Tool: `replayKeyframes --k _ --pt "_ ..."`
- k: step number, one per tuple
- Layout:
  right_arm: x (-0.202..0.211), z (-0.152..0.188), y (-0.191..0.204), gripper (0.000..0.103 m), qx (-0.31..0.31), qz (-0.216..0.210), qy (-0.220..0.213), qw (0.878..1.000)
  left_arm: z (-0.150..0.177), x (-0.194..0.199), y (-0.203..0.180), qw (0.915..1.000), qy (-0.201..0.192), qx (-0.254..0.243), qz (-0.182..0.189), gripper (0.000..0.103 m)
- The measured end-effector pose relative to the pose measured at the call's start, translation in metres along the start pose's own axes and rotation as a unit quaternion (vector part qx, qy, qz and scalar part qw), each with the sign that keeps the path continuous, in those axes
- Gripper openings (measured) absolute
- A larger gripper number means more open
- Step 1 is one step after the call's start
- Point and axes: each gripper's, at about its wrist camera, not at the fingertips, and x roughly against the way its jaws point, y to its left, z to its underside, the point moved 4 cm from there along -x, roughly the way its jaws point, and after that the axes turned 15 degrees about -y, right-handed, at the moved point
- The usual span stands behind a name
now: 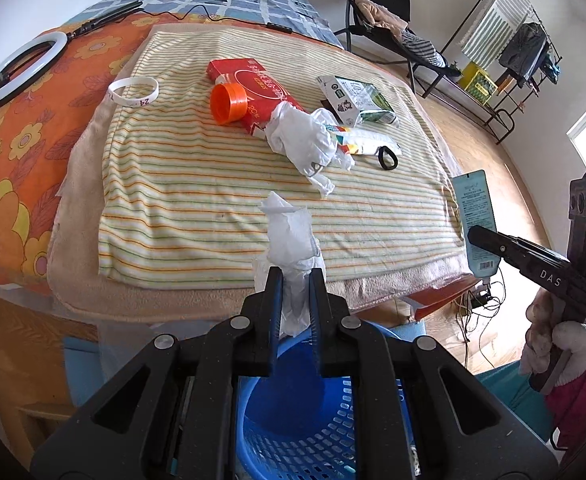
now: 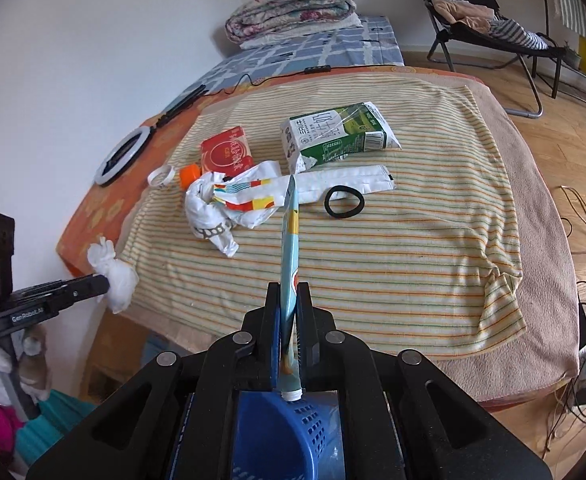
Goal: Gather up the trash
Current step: 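Carry tissue and tube to the blue basket and open both tools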
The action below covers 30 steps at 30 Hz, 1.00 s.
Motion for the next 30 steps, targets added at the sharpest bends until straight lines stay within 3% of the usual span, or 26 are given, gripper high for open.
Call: replayKeyframes --k 9,15,28,30 --pt "0.013 0.069 0.037 0.005 0.041 -0.030 0.050 0.997 0.067 -0.005 -0.021 0.9977 0.061 -0.018 0.022 0.011" --pt "0.006 0.112 0.051 0.005 0.066 -0.039 0.092 0.993 0.104 -0.015 -0.026 0.9944 0.097 -0.041 0.015 0.011" --pt "-0.010 0.173 0.064 0.005 0.111 -0.039 0.157 0.981 0.144 -0.037 -0.024 0.9837 0.159 -0.084 0.004 0.011" --pt "-0.013 0.178 0.063 0.005 0.111 -0.039 0.166 0.979 0.146 -0.041 -0.020 0.9826 0.166 -0.084 -0.003 0.020"
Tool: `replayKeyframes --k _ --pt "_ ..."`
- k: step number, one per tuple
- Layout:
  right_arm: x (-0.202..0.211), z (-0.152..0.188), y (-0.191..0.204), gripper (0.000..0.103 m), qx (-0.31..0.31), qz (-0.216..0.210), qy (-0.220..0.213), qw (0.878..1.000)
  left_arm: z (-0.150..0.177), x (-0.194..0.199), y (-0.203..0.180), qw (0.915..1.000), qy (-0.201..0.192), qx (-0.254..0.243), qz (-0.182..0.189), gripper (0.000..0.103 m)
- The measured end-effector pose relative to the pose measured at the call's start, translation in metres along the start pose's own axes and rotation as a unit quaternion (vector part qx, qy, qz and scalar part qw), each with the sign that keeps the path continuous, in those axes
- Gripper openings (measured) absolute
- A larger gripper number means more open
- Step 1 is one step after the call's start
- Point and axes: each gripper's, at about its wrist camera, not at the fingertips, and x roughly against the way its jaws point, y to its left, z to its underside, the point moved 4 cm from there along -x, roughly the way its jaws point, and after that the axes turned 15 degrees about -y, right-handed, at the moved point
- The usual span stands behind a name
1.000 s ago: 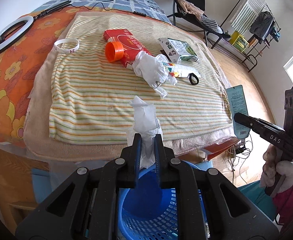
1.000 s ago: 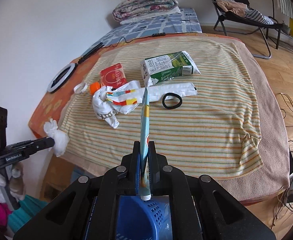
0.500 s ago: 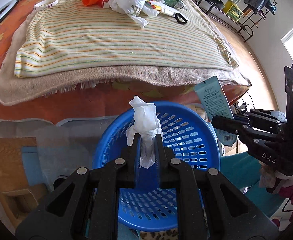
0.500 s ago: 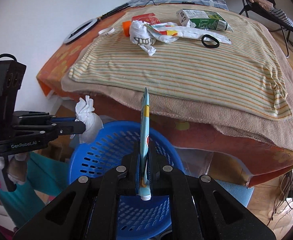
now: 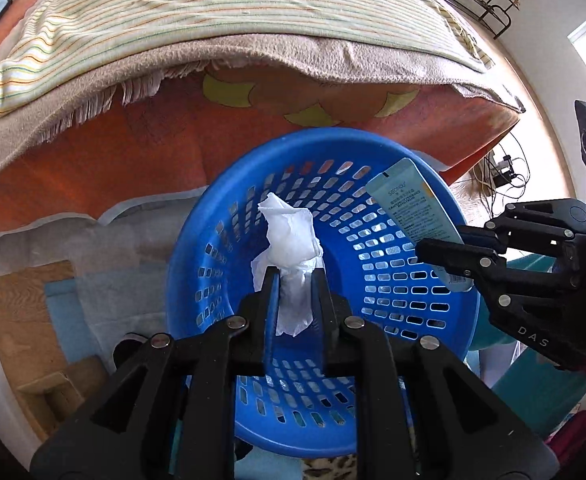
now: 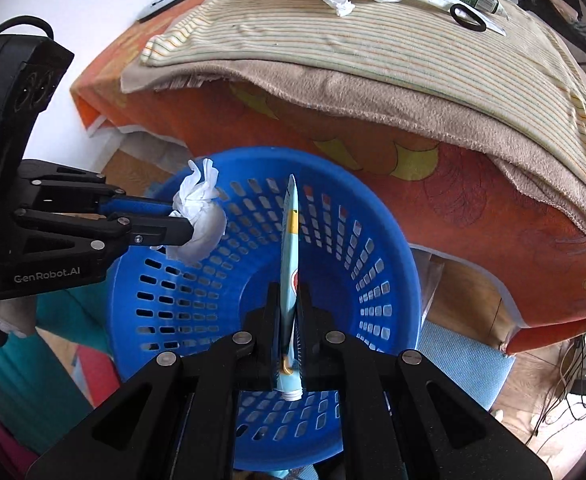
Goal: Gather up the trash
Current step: 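Carry tissue and tube to the blue basket and open both tools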
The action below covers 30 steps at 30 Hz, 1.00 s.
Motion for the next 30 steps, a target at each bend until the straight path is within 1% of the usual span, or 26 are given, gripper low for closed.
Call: replayKeyframes --k 1,3,4,5,6,7,8,12,14,15,17,21,23,28,30 --pt "-0.001 0.001 -0.001 0.005 0.001 0.003 0.003 1.000 0.001 -0.001 0.001 1.0000 0.002 0.001 -0.003 0.023" --pt "-0.004 0.003 -0.002 0.006 0.000 0.008 0.010 1.000 0.001 -0.002 0.005 1.0000 0.005 0.002 -0.006 0.036" --pt "-0.005 0.004 -0.004 0.011 -0.002 0.011 0.013 1.000 0.001 -0.002 0.005 1.0000 0.005 0.002 -0.008 0.039" --pt "-0.006 0.004 -0.004 0.022 -0.004 0.017 0.014 1.000 0.001 -0.002 0.006 0.9999 0.003 0.000 -0.011 0.042" --pt "-0.006 0.003 -0.005 0.030 -0.005 0.019 0.013 1.000 0.001 -0.002 0.005 0.9999 0.002 -0.001 -0.013 0.043" --pt "-0.005 0.003 -0.005 0.043 -0.006 0.020 0.011 1.000 0.000 -0.002 0.006 0.9999 0.001 -0.002 -0.014 0.043" --pt "-0.004 0.002 -0.005 0.049 -0.007 0.021 0.006 1.000 -0.001 -0.002 0.004 0.9999 0.001 -0.003 -0.015 0.043" --pt "-0.002 -0.001 -0.006 0.050 -0.003 0.028 0.002 1.000 -0.003 -0.001 0.007 0.9998 -0.002 0.002 -0.019 0.043" --pt "-0.003 -0.001 -0.008 0.052 -0.003 0.032 0.003 0.999 -0.005 0.000 0.009 0.9998 -0.005 0.006 -0.021 0.044" --pt "-0.004 -0.001 -0.008 0.052 -0.003 0.031 0.003 0.999 -0.006 0.001 0.010 0.9997 -0.006 0.009 -0.022 0.050" --pt "-0.003 -0.002 -0.009 0.053 -0.003 0.033 0.002 0.999 -0.008 0.004 0.011 0.9995 -0.015 0.015 -0.024 0.057" --pt "0.000 -0.008 -0.009 0.055 -0.003 0.035 -0.005 0.999 -0.014 0.010 0.015 0.9989 -0.028 0.022 -0.030 0.057" --pt "0.001 -0.011 -0.009 0.064 -0.004 0.036 -0.010 0.999 -0.017 0.011 0.017 0.9987 -0.032 0.024 -0.032 0.057" --pt "0.006 -0.021 -0.009 0.065 -0.005 0.040 -0.023 0.999 -0.027 0.017 0.020 0.9982 -0.041 0.022 -0.039 0.058" --pt "0.008 -0.027 -0.009 0.065 -0.007 0.039 -0.029 0.999 -0.034 0.020 0.020 0.9978 -0.047 0.019 -0.043 0.060"
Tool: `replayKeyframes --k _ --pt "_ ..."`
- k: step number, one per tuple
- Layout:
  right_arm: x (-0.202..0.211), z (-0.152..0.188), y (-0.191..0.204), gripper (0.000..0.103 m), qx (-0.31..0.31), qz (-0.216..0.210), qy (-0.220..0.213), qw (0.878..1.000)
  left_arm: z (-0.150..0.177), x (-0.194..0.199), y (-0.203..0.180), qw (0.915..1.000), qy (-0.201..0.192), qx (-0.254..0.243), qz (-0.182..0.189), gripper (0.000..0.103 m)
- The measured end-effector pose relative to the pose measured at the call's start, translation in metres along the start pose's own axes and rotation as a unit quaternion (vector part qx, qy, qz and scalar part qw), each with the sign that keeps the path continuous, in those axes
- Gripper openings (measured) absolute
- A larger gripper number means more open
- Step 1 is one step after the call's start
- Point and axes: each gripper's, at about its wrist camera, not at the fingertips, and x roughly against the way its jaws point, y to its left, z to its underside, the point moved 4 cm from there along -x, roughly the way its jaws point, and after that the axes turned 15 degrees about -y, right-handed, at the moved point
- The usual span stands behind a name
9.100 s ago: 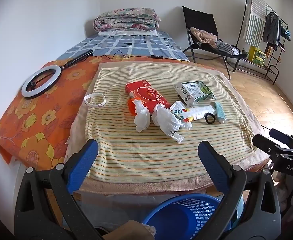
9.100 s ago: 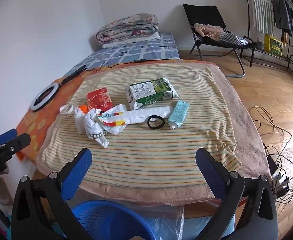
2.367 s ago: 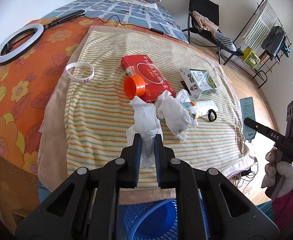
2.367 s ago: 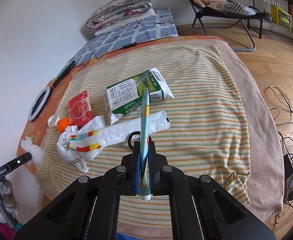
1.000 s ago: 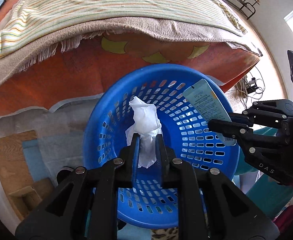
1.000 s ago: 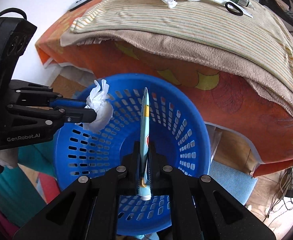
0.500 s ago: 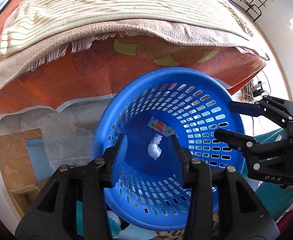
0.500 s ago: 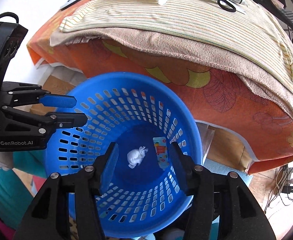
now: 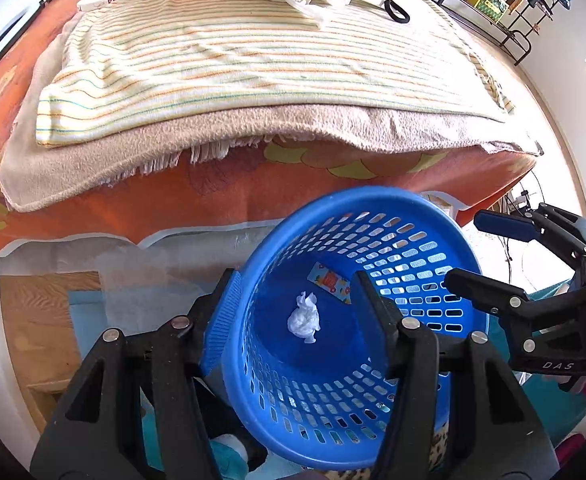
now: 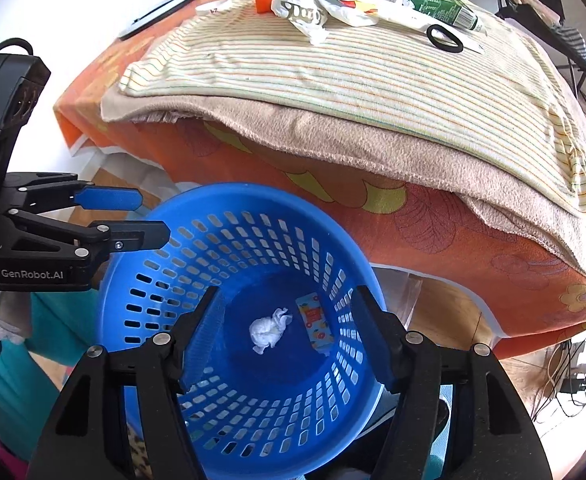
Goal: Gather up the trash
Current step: 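Carry tissue and tube to the blue basket and open both tools, then grasp the orange cap with the left tool while the right tool grasps crumpled tissues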
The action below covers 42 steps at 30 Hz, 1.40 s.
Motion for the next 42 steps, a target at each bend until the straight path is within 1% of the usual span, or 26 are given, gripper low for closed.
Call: replayKeyframes --k 7,13,17,22,25,27,31,36,40,42 --pt "0.009 -0.030 -0.007 0.067 -0.010 0.001 -0.031 0.999 -0.038 0.016 0.012 0.9992 -0.038 0.011 -0.010 0.061" --pt "0.018 -0.064 -0.012 0.067 -0.019 -0.013 -0.065 0.998 -0.082 0.030 0.040 0.9962 -0.076 0.025 -0.034 0.061" --pt "0.023 -0.093 -0.009 0.067 -0.005 -0.022 -0.090 0.996 -0.112 0.033 0.060 0.9936 -0.095 0.040 -0.045 0.061" --pt "0.024 -0.133 -0.002 0.067 0.015 -0.041 -0.131 0.990 -0.153 0.034 0.079 0.9905 -0.118 0.055 -0.045 0.061" --pt "0.020 -0.158 0.003 0.067 0.028 -0.054 -0.158 0.986 -0.178 0.028 0.086 0.9883 -0.130 0.065 -0.046 0.061" --pt "0.013 -0.172 0.006 0.067 0.037 -0.054 -0.169 0.983 -0.193 0.021 0.091 0.9871 -0.134 0.074 -0.047 0.061" --pt "-0.005 -0.191 0.009 0.067 0.040 -0.064 -0.169 0.983 -0.215 0.004 0.101 0.9850 -0.132 0.103 -0.041 0.061" --pt "-0.025 -0.201 0.017 0.067 0.053 -0.066 -0.159 0.984 -0.233 -0.019 0.106 0.9835 -0.118 0.135 -0.025 0.061" --pt "-0.041 -0.206 0.021 0.056 0.064 -0.062 -0.148 0.985 -0.245 -0.035 0.106 0.9831 -0.113 0.142 -0.027 0.061" --pt "-0.047 -0.207 0.019 0.056 0.065 -0.053 -0.145 0.986 -0.250 -0.043 0.106 0.9830 -0.109 0.146 -0.026 0.061"
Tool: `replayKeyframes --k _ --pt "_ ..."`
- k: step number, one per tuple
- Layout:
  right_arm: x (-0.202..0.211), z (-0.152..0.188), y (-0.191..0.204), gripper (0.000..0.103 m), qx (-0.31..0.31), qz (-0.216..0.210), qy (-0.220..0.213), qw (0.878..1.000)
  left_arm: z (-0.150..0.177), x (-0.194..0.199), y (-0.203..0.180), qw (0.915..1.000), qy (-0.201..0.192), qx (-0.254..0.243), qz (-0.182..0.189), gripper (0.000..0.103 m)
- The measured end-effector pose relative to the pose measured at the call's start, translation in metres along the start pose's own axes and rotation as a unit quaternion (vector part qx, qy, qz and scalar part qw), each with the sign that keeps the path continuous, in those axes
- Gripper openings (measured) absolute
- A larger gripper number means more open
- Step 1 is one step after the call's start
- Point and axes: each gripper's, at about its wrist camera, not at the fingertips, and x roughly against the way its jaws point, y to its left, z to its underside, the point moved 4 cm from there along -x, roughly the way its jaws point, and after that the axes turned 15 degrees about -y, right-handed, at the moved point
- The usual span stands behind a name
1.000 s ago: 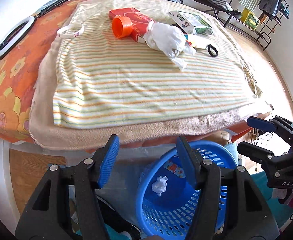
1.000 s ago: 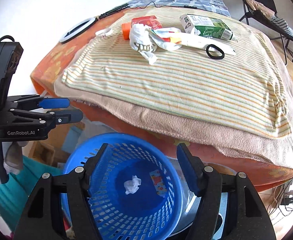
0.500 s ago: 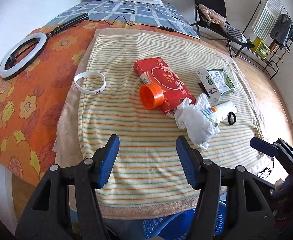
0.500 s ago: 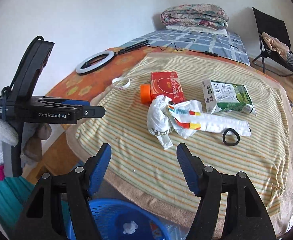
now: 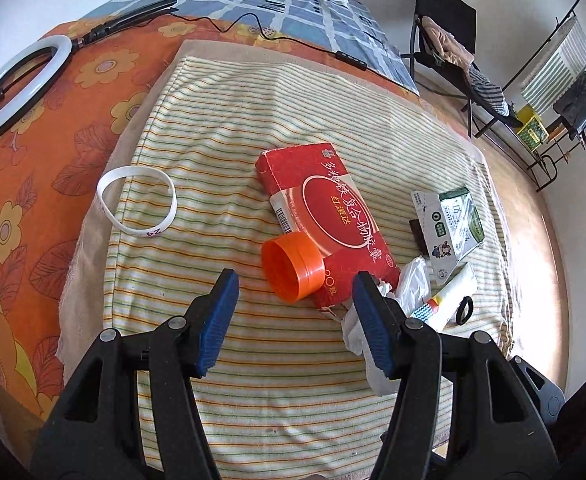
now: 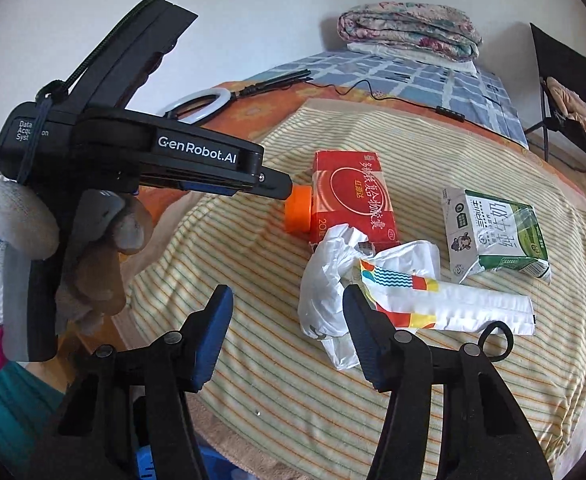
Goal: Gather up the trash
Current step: 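Grasp the orange cap with the left tool while the right tool grasps crumpled tissues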
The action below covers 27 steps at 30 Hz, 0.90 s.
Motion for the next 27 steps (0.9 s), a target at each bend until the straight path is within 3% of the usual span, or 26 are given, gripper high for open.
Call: replayKeyframes --k 3,5,10,16,20,22,24,27 --pt "-0.006 0.001 -0.003 0.053 0.003 0.005 0.004 1.000 -0.002 -0.012 -0.002 1.0000 0.007 0.001 -0.002 0.061" --pt "-0.011 0.003 -0.005 0.046 0.000 0.005 0.011 1.000 -0.003 -0.020 -0.002 0.9999 0.013 -0.001 -0.007 0.061" --pt "-0.018 0.009 -0.007 0.046 -0.002 0.009 0.021 1.000 -0.004 -0.033 0.000 0.9997 0.016 0.000 -0.017 0.060" --pt "-0.024 0.011 -0.005 0.046 0.015 0.018 0.027 0.999 0.001 -0.043 0.002 0.9993 0.031 0.000 -0.019 0.041" --pt "-0.025 0.015 -0.004 0.046 0.027 0.028 0.033 0.999 0.004 -0.043 0.005 0.9993 0.032 -0.006 -0.021 0.024" --pt "-0.026 0.018 -0.006 0.045 0.029 0.034 0.037 0.998 0.005 -0.042 0.007 0.9993 0.032 -0.003 -0.017 0.023" --pt "-0.026 0.020 -0.010 0.033 0.022 0.036 0.042 0.998 0.005 -0.040 0.009 0.9994 0.031 -0.002 -0.016 0.023" --pt "-0.025 0.019 -0.012 0.028 0.011 0.030 0.038 0.999 0.006 -0.037 0.012 0.9995 0.026 -0.003 -0.017 0.023"
